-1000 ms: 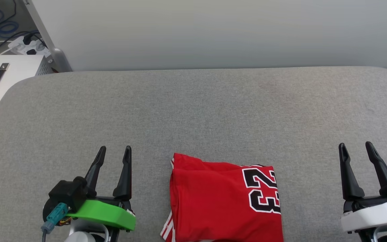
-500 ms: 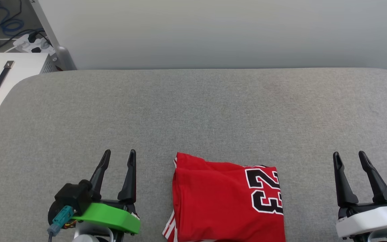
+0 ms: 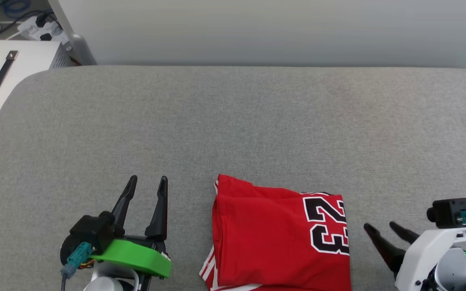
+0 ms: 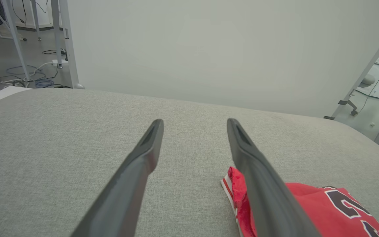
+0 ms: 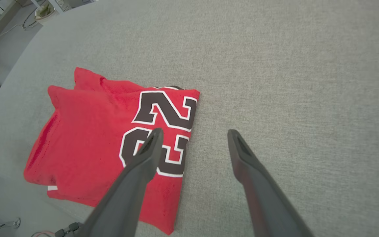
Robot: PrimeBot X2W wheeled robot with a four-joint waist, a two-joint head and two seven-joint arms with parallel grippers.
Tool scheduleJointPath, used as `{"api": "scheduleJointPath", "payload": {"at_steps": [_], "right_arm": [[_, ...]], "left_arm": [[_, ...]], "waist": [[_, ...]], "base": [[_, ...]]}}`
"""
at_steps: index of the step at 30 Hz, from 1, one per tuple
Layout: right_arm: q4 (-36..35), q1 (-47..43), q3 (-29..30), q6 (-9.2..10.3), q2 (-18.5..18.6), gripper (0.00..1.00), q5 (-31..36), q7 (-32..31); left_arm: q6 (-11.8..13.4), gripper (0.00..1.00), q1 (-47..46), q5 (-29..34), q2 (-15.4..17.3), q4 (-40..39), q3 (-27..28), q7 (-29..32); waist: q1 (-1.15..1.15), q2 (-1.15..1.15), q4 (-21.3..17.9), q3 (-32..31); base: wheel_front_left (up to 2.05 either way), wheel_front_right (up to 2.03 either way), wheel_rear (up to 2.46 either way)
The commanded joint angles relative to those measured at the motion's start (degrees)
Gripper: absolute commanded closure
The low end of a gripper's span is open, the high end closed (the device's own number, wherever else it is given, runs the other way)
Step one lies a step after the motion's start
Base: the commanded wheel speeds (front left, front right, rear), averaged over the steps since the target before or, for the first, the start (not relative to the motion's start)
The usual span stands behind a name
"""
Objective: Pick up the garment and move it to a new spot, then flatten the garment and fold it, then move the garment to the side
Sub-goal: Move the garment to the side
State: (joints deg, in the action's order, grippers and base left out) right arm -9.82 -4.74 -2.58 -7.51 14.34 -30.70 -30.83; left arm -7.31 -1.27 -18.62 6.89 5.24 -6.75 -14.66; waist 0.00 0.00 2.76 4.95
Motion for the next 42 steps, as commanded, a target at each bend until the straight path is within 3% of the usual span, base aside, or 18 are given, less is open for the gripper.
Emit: {"api": "scheduleJointPath", "payload": {"at_steps": [1, 4, 10, 20, 28, 29, 30, 31, 38, 42], "right_arm": [[-0.8, 0.5, 0.4, 0.02, -0.9, 0.00, -0.3, -4.0], [-2.1, 1.0, 0.6, 0.02, -1.7, 0.00, 0.9, -12.9], [-1.1, 2.8, 2.0, 0.02, -4.8, 0.00, 3.3, -21.9], [4.4, 6.0, 2.1, 0.02, -7.2, 0.00, 6.2, -23.7], [8.8, 6.1, -0.5, 0.02, -7.1, 0.00, 7.4, -24.4], [9.3, 6.1, -1.1, 0.02, -6.8, 0.38, 7.5, -24.4], [9.5, 6.2, -1.8, 0.02, -6.3, 0.63, 7.6, -24.0], [9.8, 6.4, -2.3, 0.02, -5.7, 1.00, 8.0, -23.2], [11.8, 8.1, -3.7, 0.02, -3.3, 1.00, 7.2, -17.3], [10.3, 9.2, -7.3, 0.02, 1.8, 1.00, 9.5, -13.7]], "left_arm": [[-0.2, 0.00, -1.4, 0.6, 0.2, 0.3, -0.3, -0.3], [-0.2, 0.00, -2.4, 0.7, 0.1, 0.4, -0.9, -0.3], [-0.2, 0.00, -4.0, 0.7, 0.0, 0.5, -2.0, -0.3], [-0.2, 0.00, -5.4, 1.0, -0.2, 0.7, -3.1, -0.3], [-0.2, 0.00, -6.6, 1.0, -0.5, 0.9, -3.7, -0.3], [-0.2, 0.00, -6.7, 1.0, -0.5, 0.9, -3.8, -0.3], [-0.2, 0.00, -6.9, 1.0, -0.5, 1.0, -3.8, -0.3], [-0.2, 0.00, -7.0, 1.1, -0.5, 1.1, -3.8, -0.3], [-0.2, 0.00, -6.9, 1.3, -0.4, 1.9, -3.6, -0.3], [-0.2, 0.00, -6.4, 1.3, -0.4, 2.1, -3.7, -0.3]], "waist": [[0.00, 0.00, 1.1, 1.5], [0.00, 0.00, 2.3, 2.9], [0.00, 0.00, 5.0, 5.2], [0.00, 0.00, 8.4, 7.7], [0.00, 0.00, 9.8, 9.3], [0.00, 0.00, 9.9, 9.4], [0.00, 0.00, 10.0, 9.5], [0.00, 0.00, 10.0, 9.5], [0.00, 0.00, 9.5, 7.7], [0.00, 0.00, 8.5, 6.1]], "base": [[0.00, 0.00, 0.00], [0.00, 0.00, 0.00], [0.00, 0.00, 0.00], [0.00, 0.00, 0.00], [0.00, 0.00, 0.00], [0.00, 0.00, 0.00], [0.00, 0.00, 0.00], [0.00, 0.00, 0.00], [0.00, 0.00, 0.00], [0.00, 0.00, 0.00]]}}
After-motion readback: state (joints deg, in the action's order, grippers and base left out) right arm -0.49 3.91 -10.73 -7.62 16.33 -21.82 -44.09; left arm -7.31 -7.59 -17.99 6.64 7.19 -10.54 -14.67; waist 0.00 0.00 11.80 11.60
